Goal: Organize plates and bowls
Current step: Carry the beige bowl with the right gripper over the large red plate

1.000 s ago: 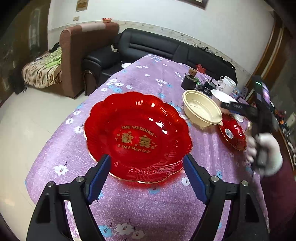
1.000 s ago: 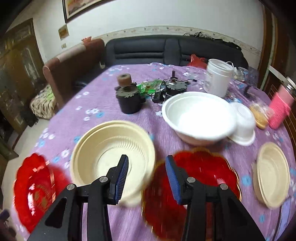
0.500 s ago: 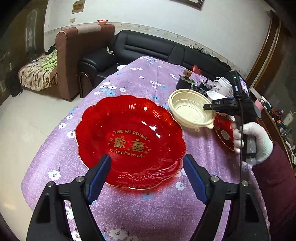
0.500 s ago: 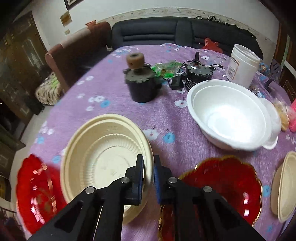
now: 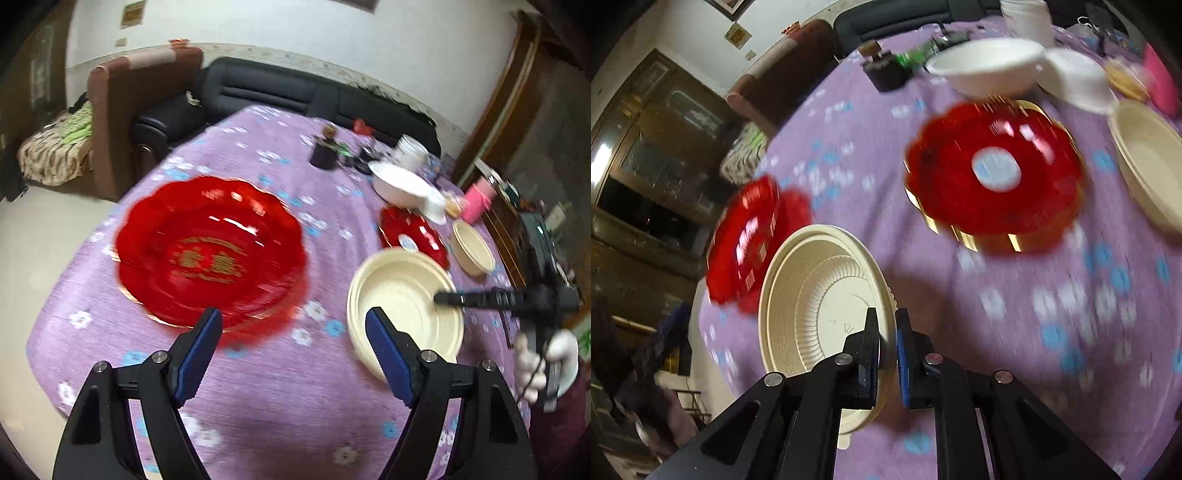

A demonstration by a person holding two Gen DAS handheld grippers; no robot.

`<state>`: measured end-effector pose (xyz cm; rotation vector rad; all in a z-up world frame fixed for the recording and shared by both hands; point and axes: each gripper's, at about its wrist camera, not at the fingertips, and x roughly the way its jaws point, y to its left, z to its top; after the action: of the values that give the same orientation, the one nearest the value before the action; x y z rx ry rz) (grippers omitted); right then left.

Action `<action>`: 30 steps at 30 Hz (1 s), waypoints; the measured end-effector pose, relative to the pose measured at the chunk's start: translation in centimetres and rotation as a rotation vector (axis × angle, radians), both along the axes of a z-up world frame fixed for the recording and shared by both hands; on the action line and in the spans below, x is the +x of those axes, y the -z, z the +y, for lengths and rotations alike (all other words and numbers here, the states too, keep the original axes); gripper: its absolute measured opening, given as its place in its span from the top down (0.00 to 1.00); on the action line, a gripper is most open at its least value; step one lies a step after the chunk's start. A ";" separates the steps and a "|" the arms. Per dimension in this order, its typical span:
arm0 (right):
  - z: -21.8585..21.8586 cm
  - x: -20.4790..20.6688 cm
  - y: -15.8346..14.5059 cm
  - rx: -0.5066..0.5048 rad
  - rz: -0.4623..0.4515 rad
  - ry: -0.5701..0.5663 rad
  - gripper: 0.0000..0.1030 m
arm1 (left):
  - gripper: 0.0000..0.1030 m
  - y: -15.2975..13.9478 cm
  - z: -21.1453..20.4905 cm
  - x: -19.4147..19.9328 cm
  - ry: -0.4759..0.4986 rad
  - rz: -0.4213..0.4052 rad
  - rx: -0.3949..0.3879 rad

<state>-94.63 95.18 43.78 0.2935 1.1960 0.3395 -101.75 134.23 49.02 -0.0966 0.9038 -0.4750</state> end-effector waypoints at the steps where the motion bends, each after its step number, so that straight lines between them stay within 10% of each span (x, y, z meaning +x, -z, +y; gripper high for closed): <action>1: -0.3 -1.0 0.4 -0.018 -0.013 -0.001 0.88 | 0.23 0.3 -2.5 -0.6 0.010 0.014 0.004; 7: -0.6 -4.0 1.8 -0.083 -0.107 0.050 0.69 | 0.23 1.5 -8.2 -1.0 0.103 0.106 0.055; 11: -0.9 -5.1 1.9 -0.094 -0.145 0.057 0.69 | 0.23 2.9 -6.4 -2.6 0.154 0.157 0.106; 15: -1.3 -5.3 2.6 -0.097 -0.157 0.069 0.69 | 0.23 5.5 -13.2 -2.6 0.156 0.202 0.119; 20: -0.7 -5.6 3.0 -0.110 -0.163 0.072 0.78 | 0.67 6.9 -15.6 -2.3 0.144 0.248 0.097; 30: 4.0 -4.9 -2.7 -0.136 -0.325 0.009 0.81 | 0.59 2.6 -15.5 -3.2 0.050 0.028 0.090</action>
<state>-99.54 99.22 46.48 0.1193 0.8929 0.2843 -104.95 118.70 46.40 0.0018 0.9551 -0.4799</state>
